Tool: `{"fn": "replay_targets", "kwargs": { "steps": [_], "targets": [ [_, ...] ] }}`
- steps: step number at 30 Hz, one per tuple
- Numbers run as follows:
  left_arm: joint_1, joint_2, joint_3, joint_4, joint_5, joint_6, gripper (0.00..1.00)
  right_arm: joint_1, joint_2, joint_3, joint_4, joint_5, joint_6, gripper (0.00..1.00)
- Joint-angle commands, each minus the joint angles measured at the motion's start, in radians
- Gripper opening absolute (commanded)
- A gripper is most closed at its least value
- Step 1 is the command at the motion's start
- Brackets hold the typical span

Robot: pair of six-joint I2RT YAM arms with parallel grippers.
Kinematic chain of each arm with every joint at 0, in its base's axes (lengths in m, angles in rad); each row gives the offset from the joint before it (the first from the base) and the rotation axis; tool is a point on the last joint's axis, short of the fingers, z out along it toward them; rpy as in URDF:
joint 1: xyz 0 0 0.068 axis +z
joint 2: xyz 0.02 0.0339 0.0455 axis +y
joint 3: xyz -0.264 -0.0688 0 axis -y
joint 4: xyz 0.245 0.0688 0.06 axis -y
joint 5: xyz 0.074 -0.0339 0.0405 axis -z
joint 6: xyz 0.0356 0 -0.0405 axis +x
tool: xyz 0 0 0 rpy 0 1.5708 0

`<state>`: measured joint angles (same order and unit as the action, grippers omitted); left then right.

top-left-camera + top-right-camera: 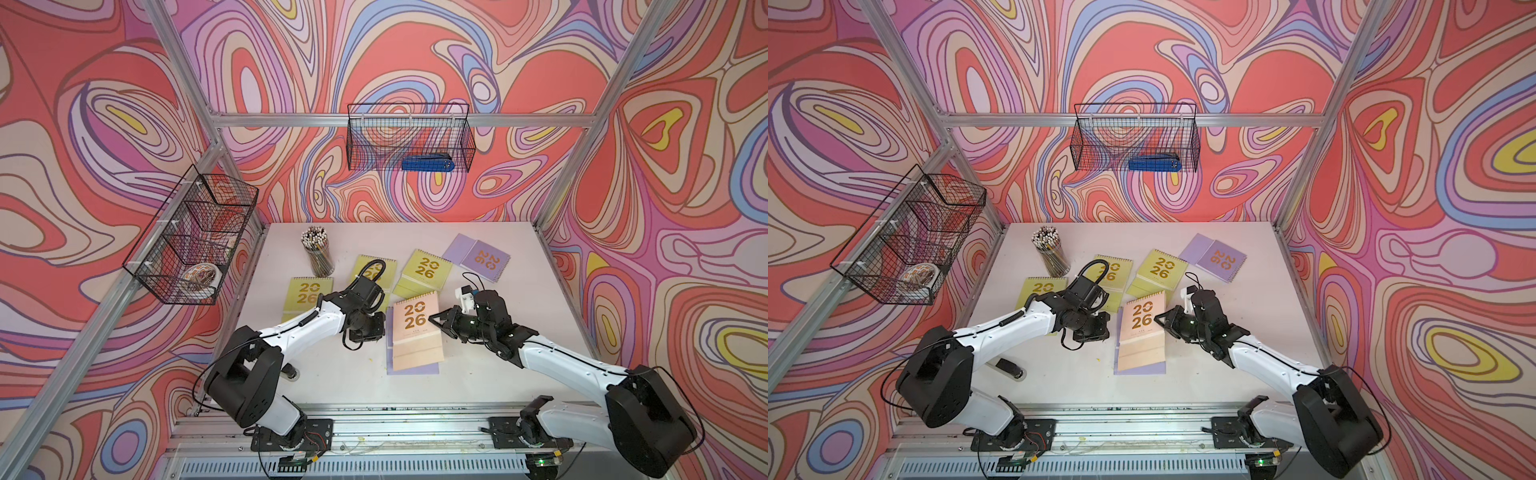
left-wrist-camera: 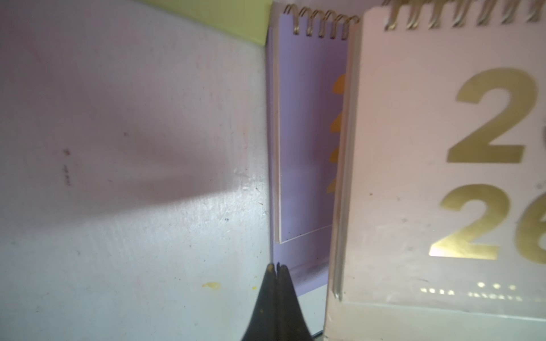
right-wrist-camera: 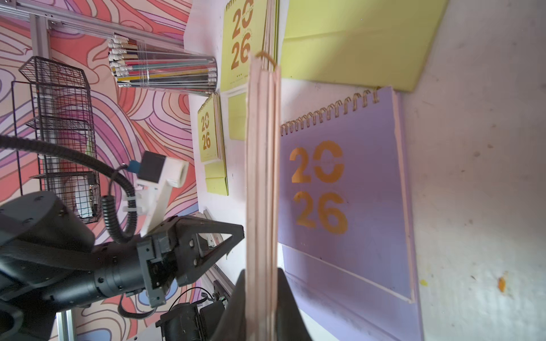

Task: Stack the calendars
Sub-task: Place the calendar at the calendar.

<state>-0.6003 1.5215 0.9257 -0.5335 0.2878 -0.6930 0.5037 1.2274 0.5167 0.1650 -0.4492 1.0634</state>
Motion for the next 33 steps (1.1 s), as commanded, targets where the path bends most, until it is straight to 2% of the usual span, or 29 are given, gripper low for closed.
{"fn": "replay_targets", "kwargs": {
  "steps": [1, 7, 20, 30, 33],
  "targets": [
    [0.011, 0.003, -0.028, 0.052, 0.010, -0.020, 0.00, 0.004, 0.015, -0.023, 0.193, -0.010, 0.012, 0.00],
    [0.025, 0.045, -0.039, 0.089, 0.029, -0.019, 0.00, 0.004, 0.090, -0.060, 0.323, -0.055, 0.020, 0.00],
    [0.030, 0.124, -0.028, 0.136, 0.067, -0.019, 0.00, 0.005, 0.204, -0.097, 0.460, -0.086, 0.031, 0.00],
    [0.030, 0.141, -0.028, 0.149, 0.077, -0.022, 0.00, 0.005, 0.227, -0.086, 0.370, -0.056, 0.002, 0.00],
    [0.030, 0.146, -0.028, 0.150, 0.083, -0.023, 0.00, 0.004, 0.224, -0.075, 0.316, -0.038, -0.012, 0.07]
  ]
}}
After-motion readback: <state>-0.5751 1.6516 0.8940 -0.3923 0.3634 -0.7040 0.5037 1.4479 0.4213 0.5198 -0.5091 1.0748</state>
